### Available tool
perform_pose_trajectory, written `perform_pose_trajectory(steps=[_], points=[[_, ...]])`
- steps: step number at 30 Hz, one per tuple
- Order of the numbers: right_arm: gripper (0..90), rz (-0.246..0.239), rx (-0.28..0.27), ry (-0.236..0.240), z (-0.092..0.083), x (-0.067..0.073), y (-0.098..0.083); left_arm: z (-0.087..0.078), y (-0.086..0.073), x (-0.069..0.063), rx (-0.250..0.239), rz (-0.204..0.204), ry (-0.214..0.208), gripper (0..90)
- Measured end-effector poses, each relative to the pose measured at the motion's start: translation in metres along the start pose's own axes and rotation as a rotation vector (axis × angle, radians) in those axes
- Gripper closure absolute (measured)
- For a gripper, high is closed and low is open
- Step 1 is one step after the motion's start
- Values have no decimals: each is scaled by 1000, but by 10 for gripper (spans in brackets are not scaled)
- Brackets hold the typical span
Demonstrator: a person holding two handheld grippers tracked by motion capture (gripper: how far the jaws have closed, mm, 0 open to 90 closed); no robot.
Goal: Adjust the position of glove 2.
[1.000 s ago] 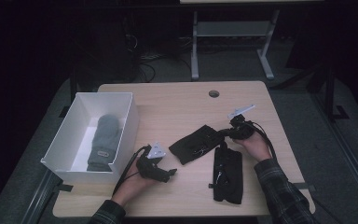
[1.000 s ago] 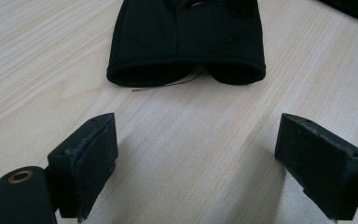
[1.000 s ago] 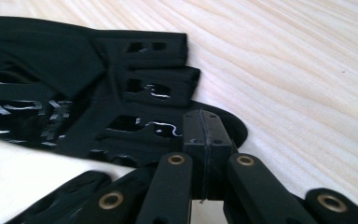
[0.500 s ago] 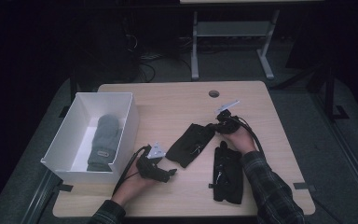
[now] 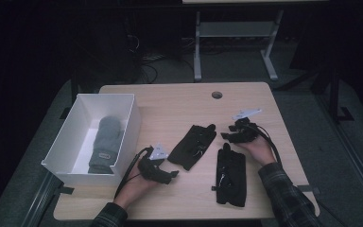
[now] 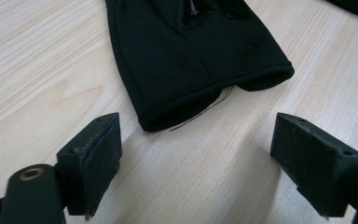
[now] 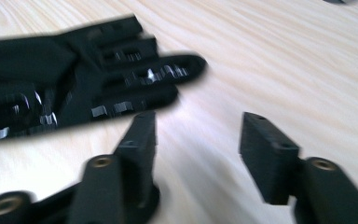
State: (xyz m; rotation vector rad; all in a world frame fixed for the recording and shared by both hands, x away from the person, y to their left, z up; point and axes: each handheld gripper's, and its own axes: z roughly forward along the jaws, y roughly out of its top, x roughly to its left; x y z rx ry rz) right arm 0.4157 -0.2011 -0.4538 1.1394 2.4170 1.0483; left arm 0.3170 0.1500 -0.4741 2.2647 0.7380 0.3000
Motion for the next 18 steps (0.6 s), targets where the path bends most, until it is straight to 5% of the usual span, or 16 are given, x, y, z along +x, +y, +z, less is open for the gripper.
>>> perform_pose_trajectory(steps=[4, 8, 11, 18], points=[[355, 21, -18, -48, -17, -6, -19, -2, 3, -1, 8, -5, 10, 209], [344, 74, -43, -86, -28, -23, -37, -9, 11, -1, -39, 4, 5, 268], [329, 103, -44, -116, -28, -34, -45, -13, 20, 1, -64, -1, -16, 436], [266, 135, -33, -159, -20, -46, -54, -3, 43, 17, -29, -20, -47, 834]])
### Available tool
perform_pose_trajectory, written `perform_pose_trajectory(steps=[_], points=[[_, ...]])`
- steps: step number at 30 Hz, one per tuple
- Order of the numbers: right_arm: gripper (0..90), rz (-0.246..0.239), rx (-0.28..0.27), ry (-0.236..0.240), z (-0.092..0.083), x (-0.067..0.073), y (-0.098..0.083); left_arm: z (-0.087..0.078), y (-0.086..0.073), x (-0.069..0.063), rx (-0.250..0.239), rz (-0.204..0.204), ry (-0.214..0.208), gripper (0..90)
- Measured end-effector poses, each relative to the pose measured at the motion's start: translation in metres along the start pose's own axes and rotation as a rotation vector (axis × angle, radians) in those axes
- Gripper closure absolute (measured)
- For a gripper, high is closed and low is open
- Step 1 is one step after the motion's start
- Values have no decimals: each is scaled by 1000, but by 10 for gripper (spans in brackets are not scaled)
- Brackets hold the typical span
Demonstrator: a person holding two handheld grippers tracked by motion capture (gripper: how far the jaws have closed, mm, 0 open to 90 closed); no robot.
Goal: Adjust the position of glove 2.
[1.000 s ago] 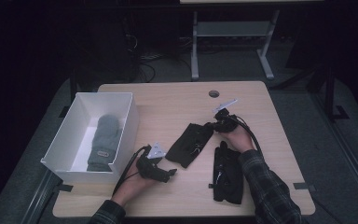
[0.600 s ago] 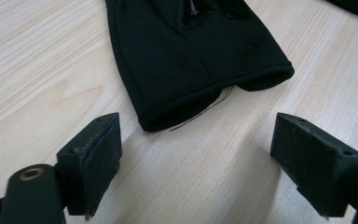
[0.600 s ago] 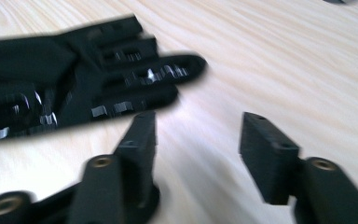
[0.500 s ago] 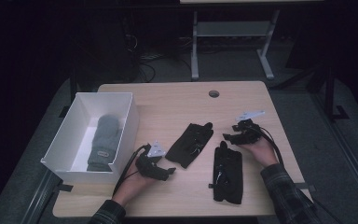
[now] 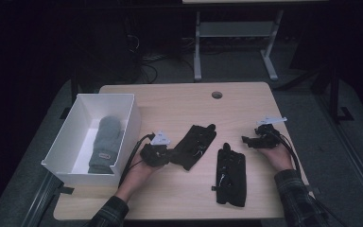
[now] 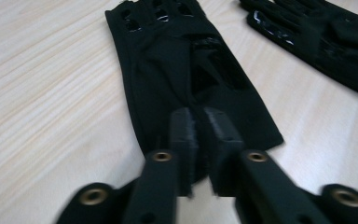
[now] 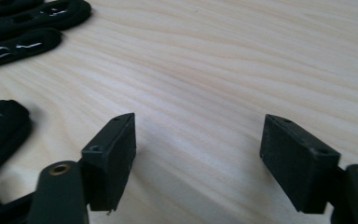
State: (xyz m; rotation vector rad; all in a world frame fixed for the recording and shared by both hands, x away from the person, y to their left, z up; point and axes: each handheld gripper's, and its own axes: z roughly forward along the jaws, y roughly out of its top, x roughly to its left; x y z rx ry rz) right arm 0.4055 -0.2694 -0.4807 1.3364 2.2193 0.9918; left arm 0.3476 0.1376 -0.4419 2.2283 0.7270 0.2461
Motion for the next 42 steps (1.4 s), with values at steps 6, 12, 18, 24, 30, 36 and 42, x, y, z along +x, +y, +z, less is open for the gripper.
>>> perform_pose_trajectory(steps=[6, 12, 18, 24, 30, 36, 42], points=[[266, 0, -16, -7, 1, -2, -1, 22, 13, 11, -3, -46, -19, 873], [265, -5, -14, -14, 1, -2, -1, 36, 9, 10, 46, -56, -64, 890], [264, -3, -13, -16, 1, -1, -1, 26, 0, 2, 64, -46, -103, 893], [263, -4, -14, -17, 1, -1, -1, 11, -14, -11, 73, -37, -133, 884], [263, -4, -14, -18, 2, -1, -1, 0, -24, -26, 86, -25, -163, 868], [262, -4, -14, -18, 2, -1, -1, -8, -24, -28, 73, -17, -125, 764], [262, -3, -15, -18, 2, -1, -1, -6, -7, -9, 39, -98, -37, 634]])
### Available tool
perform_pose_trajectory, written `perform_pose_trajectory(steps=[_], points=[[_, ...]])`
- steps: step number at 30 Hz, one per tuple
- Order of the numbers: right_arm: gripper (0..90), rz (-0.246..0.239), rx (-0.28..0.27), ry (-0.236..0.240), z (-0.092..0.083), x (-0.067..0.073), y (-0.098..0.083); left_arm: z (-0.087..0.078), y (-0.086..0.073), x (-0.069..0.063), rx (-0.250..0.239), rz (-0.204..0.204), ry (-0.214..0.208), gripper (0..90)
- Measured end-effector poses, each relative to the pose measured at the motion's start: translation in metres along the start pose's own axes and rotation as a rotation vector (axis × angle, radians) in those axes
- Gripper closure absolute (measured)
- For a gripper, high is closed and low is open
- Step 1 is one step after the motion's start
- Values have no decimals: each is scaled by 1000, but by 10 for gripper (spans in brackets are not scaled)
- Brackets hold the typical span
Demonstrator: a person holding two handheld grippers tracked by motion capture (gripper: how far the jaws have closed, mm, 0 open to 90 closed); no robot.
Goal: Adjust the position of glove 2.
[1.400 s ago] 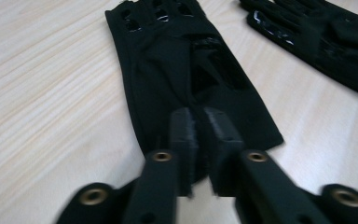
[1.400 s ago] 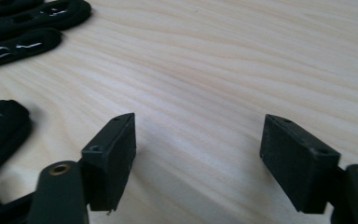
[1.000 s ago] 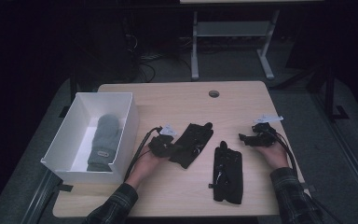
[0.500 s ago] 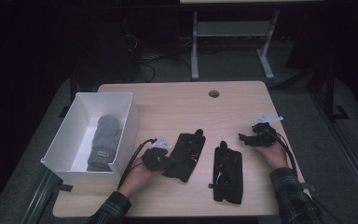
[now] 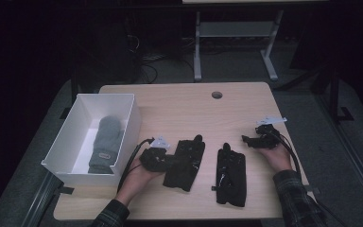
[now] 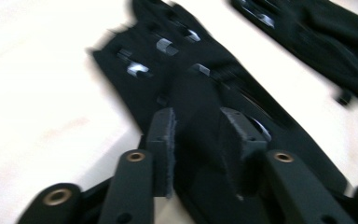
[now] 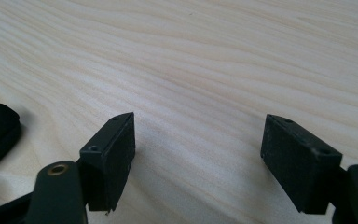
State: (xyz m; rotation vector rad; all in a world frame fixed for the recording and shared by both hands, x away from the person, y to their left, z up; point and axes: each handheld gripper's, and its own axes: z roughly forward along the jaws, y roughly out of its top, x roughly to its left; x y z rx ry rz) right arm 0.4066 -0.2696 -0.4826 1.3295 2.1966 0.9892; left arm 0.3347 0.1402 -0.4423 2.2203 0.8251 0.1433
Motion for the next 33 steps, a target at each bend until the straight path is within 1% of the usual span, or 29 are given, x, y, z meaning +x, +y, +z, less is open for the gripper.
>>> perform_pose_trajectory(steps=[1, 3, 6, 7, 8, 10, 16, 18, 19, 22, 23, 25, 26, 27, 28, 29, 30, 31, 33], points=[[262, 0, 0, 0, 0, 0, 0, 1, 3, 3, 2, -16, 17, 622], [262, 2, 0, -1, 0, 0, 0, 5, 6, 8, 3, -18, 32, 605], [262, 2, 0, -1, 0, 0, 0, 11, 6, 17, 3, -42, 25, 606], [262, 2, 0, -1, 0, 0, 0, 13, 6, 18, 6, -45, 28, 607], [262, 2, 0, -1, 0, 0, 0, 15, 5, 19, 14, -40, 31, 607], [262, 2, 0, -1, 0, 0, 0, 19, 4, 21, 21, -48, 39, 608], [262, 2, 0, -2, 0, 0, 0, 25, 2, 21, 45, -38, 56, 620], [262, 4, 1, -2, 0, 1, 0, 25, 1, 20, 43, -38, 48, 651], [262, 4, 1, -2, 0, 1, 0, 25, 1, 20, 48, -29, 46, 668], [262, 3, 1, -3, 0, 1, 0, 25, 0, 19, 42, -37, 23, 755], [259, 3, 1, -3, 0, 1, 0, 26, 0, 18, 34, -38, 14, 790], [242, -2, 3, 2, 1, 1, 1, 27, 0, 17, 21, -30, 10, 836], [243, -4, 3, 3, 1, 1, 1, 26, 1, 18, 30, -21, 12, 848], [246, -6, 5, 6, 0, 1, 1, 26, 1, 18, 35, -25, 11, 853], [260, -4, 8, 6, 0, 1, 1, 26, 2, 18, 30, -47, 5, 858], [312, -3, 17, 11, -2, 2, 1, 26, 2, 18, 31, -50, 3, 861], [329, -15, 20, 19, -3, 1, 2, 26, 2, 20, 33, -48, 0, 863], [352, -4, 36, 38, -6, 3, 2, 25, 2, 20, 35, -53, -4, 865], [414, -6, 61, 69, -12, 4, 3, 22, 2, 22, 43, -59, -10, 867]])
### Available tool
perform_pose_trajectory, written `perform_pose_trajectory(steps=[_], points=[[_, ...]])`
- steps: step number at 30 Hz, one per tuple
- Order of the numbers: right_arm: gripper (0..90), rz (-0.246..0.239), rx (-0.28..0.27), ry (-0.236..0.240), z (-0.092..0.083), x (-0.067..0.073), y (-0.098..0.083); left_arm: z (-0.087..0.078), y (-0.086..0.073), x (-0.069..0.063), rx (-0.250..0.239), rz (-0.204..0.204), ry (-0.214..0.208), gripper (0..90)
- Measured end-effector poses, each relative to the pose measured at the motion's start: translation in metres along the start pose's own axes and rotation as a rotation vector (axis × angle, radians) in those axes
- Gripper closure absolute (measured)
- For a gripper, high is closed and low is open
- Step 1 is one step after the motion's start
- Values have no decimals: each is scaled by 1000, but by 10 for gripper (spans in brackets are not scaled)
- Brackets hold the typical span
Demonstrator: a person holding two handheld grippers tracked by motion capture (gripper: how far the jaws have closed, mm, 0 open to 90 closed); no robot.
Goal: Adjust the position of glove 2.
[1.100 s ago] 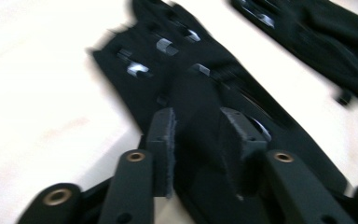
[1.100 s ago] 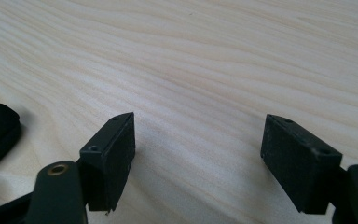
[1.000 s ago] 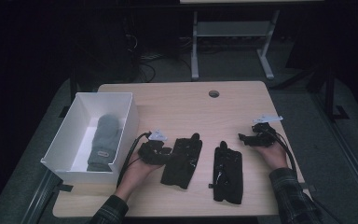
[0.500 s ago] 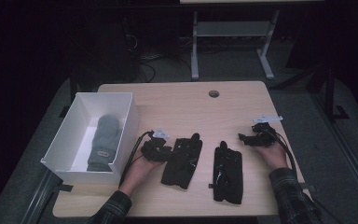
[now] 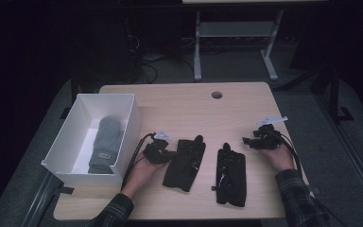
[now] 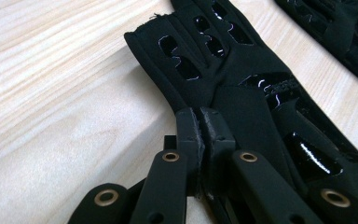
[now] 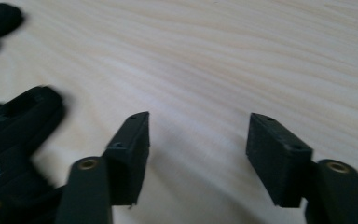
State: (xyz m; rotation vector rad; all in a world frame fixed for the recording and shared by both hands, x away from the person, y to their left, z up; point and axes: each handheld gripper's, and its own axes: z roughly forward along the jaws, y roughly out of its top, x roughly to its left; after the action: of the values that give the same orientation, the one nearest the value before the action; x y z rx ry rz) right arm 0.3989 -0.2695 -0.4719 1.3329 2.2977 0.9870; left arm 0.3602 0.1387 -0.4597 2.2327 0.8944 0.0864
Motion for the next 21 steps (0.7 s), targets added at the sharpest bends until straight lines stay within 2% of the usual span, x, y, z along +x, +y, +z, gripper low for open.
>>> perform_pose_trajectory(steps=[2, 4, 7, 10, 12, 16, 21], points=[[492, -14, -1, 8, -8, 4, 0, -3, 0, 0, -16, -17, -12, 868], [560, -11, -11, 23, -18, 7, -2, -6, 0, 0, -20, -22, -20, 869], [684, -31, -20, 36, -28, 11, -8, -12, 1, 1, -27, -30, -33, 870], [770, -59, -1, 57, -37, 19, -16, -16, 0, 1, -53, -56, -50, 870], [824, -73, 1, 93, -44, 26, -21, -19, 0, 2, -65, -62, -55, 870], [900, -115, 13, 135, -56, 37, -28, -23, 0, 3, -80, -79, -71, 871], [900, -149, 59, 198, -62, 50, -43, -26, 1, 3, -92, -85, -91, 871]])
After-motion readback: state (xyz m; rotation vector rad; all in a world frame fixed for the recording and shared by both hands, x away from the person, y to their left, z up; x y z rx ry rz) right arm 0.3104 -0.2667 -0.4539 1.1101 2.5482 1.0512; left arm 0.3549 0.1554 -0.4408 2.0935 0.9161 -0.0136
